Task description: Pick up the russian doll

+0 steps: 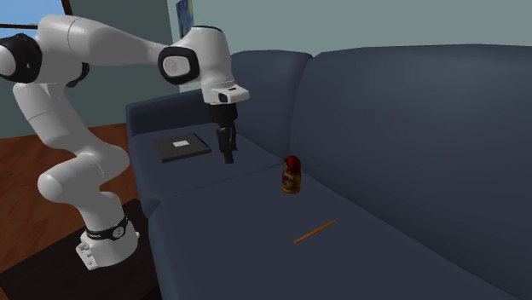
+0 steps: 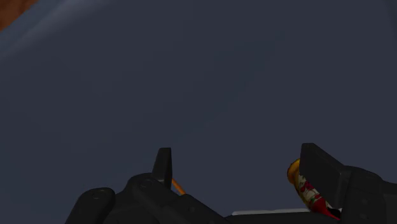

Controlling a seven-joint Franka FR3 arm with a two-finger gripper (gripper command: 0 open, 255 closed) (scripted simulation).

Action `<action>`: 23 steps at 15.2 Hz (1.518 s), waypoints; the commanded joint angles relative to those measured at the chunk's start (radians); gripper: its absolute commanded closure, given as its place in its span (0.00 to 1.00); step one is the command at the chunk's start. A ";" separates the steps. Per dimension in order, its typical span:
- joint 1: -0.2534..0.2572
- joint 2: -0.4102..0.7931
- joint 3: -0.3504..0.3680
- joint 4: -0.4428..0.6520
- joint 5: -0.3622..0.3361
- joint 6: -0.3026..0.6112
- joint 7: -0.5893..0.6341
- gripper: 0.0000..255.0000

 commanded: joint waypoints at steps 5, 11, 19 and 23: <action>0.039 0.175 0.067 0.099 -0.004 0.104 0.005 0.00; 0.079 0.347 0.131 0.215 -0.038 0.184 0.019 0.00; 0.154 0.588 0.197 0.414 -0.133 0.245 0.051 0.00; 0.191 0.680 0.211 0.489 -0.176 0.266 0.063 0.00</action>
